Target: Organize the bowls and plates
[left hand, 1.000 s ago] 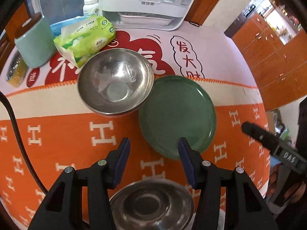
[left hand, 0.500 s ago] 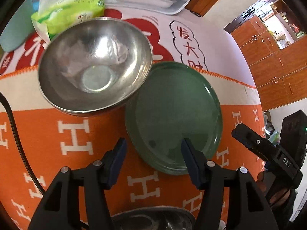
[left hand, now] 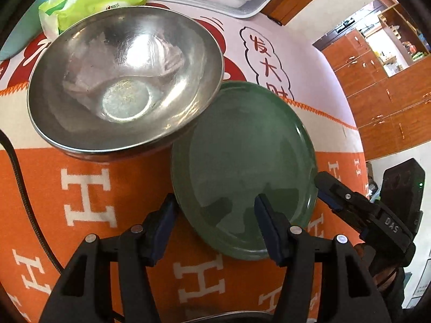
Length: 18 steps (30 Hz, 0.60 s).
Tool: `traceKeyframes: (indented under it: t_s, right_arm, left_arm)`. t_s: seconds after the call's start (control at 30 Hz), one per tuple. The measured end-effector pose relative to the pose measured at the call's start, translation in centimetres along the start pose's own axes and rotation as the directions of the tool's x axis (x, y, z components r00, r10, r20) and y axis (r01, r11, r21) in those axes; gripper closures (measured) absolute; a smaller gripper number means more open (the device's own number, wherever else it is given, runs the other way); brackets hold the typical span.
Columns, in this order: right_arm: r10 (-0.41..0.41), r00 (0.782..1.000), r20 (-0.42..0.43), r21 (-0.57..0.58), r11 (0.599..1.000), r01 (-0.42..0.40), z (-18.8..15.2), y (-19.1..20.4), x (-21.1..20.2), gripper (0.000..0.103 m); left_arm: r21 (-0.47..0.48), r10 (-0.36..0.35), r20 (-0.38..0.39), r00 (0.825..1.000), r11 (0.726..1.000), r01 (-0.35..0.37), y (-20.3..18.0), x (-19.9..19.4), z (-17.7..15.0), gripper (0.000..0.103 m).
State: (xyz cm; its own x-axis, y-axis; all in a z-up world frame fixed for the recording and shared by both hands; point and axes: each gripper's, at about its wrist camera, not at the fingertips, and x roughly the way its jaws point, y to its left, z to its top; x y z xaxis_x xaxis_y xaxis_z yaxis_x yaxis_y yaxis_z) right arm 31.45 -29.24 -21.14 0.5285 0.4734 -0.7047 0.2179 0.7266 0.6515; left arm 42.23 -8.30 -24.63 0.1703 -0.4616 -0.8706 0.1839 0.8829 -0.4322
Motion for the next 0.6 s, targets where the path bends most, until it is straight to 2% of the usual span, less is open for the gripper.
traceKeyframes:
  t_s: [0.2, 0.3, 0.43, 0.6]
  right_arm:
    - [-0.009, 1.000, -0.003, 0.006, 1.000, 0.009, 0.1, -0.4, 0.6, 0.071]
    - [-0.005, 1.000, 0.005, 0.009, 1.000, 0.005, 0.2, -0.6, 0.7, 0.072]
    - [-0.013, 1.000, 0.014, 0.012, 1.000, 0.013, 0.2, -0.8, 0.7, 0.079]
    - [-0.010, 1.000, 0.022, 0.033, 0.999, 0.009, 0.1, -1.5, 0.6, 0.091]
  left_arm:
    - [-0.018, -0.034, 0.034, 0.999, 0.999, 0.035, 1.2, -0.6, 0.1, 0.047]
    - [-0.026, -0.040, 0.052, 0.998, 0.999, 0.042, 1.3, -0.7, 0.1, 0.049]
    - [-0.047, -0.035, 0.074, 0.997, 0.998, 0.038, 1.7, -0.7, 0.1, 0.058]
    - [-0.082, -0.040, 0.089, 0.995, 0.995, 0.047, 2.4, -0.9, 0.1, 0.064]
